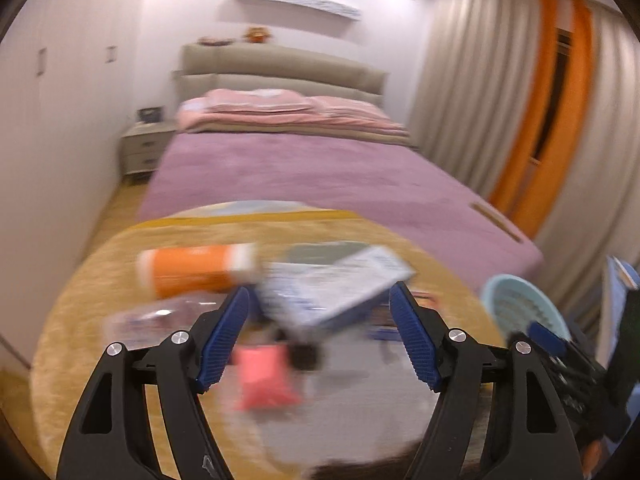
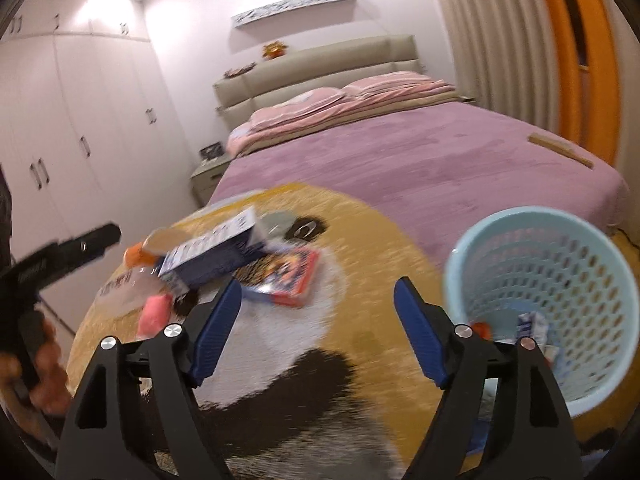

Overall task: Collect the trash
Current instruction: 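Grasp the clear milk bottle with the left tool while the right tool grasps the card box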

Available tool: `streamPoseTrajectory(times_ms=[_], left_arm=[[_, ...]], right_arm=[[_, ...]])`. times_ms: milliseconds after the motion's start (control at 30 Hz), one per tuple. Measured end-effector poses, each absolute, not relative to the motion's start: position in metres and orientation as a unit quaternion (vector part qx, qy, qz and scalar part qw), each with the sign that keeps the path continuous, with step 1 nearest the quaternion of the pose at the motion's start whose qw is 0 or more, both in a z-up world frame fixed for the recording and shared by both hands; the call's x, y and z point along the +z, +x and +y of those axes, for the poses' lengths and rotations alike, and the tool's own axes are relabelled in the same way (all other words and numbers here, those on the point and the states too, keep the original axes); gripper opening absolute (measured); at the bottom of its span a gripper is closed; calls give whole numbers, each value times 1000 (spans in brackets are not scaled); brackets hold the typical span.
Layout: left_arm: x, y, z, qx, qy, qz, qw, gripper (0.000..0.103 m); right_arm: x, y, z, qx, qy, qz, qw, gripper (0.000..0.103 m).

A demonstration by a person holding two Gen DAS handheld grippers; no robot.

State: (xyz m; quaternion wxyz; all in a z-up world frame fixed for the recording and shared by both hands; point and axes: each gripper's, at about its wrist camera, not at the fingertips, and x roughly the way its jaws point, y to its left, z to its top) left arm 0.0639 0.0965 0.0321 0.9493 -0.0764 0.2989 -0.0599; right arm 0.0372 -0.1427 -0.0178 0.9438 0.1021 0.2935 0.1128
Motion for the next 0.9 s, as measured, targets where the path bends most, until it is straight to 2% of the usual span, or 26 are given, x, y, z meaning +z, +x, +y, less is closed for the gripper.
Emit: streamPoseTrajectory(times_ms=[233, 467, 900], left_arm=[[20, 86, 170, 23, -79, 319, 944, 72], [-7, 110, 213, 18, -83, 369, 925, 72], [-25, 78, 175, -99, -11, 457, 884, 70]], right_arm=[[-29, 45, -117, 119, 72, 310, 941, 75], [-36, 52, -119, 122, 74, 333, 932, 75], [-37, 52, -111, 120, 55, 338, 932, 75]])
